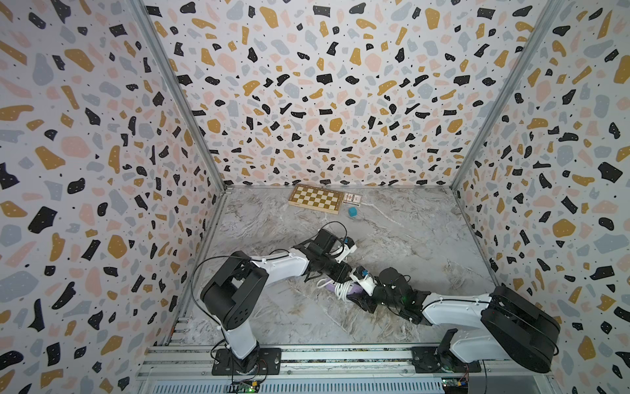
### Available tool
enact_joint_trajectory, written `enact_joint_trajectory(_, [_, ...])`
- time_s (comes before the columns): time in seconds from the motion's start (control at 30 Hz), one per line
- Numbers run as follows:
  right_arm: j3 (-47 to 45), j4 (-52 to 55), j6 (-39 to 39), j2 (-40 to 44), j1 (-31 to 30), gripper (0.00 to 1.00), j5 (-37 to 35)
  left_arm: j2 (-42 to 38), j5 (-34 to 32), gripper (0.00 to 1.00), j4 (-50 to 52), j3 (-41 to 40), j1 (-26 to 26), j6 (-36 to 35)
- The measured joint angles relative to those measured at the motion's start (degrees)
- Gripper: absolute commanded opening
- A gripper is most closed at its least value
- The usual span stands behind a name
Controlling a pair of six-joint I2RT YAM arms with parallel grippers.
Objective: Wrap the cord around the power strip
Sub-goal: Place the power strip at the center of the board, then reset both arms
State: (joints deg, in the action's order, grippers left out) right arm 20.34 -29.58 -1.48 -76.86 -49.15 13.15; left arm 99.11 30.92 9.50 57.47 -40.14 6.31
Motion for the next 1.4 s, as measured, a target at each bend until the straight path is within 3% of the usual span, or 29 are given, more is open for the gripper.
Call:
enact_joint_trajectory(0.37, [3.02, 2.05, 2.40, 6.99, 1.90, 0.64, -2.14, -1.79, -1.88, 0.56, 13.46, 7.61, -0.83, -3.63])
enact_joint_trajectory(0.8, [3.45, 3.17, 5.27, 11.69, 5.66, 0.64, -0.74, -2.16, -3.89, 0.60, 16.41, 10.97, -0.79, -4.39])
enact_joint_trajectory(1.03, [3.45, 5.57, 6.25, 16.65, 9.97, 0.64, -0.24, -7.34, -5.84, 0.61, 16.20, 11.80, 0.55, -4.48])
enact_joint_trajectory(1.1, [3.45, 6.58, 6.25, 17.68, 12.72, 0.67, -0.39, -10.16, -7.10, 0.62, 15.28, 10.99, 2.34, -4.37])
enact_joint_trajectory(1.13, [3.45, 7.19, 6.23, 18.23, 14.19, 0.75, -0.79, -11.96, -7.98, 0.64, 14.19, 9.79, 3.58, -4.15])
enact_joint_trajectory(1.17, [3.45, 7.80, 5.92, 18.93, 16.02, 0.97, -1.81, -14.38, -8.96, 0.68, 12.94, 7.87, 5.33, -3.91])
enact_joint_trajectory(1.2, [3.43, 8.20, 5.14, 19.63, 17.79, 1.00, -3.32, -17.33, -10.27, 0.75, 11.28, 5.11, 7.50, -3.61])
enact_joint_trajectory(1.3, [3.13, 7.69, 2.34, 21.44, 24.55, 1.00, -11.39, -27.23, -17.68, 0.99, 6.97, -4.63, 14.56, -3.13])
enact_joint_trajectory(1.4, [1.64, 4.94, 0.42, 21.18, 31.17, 1.00, -19.50, -35.45, -27.10, 0.99, 0.85, -14.62, 21.00, -2.40])
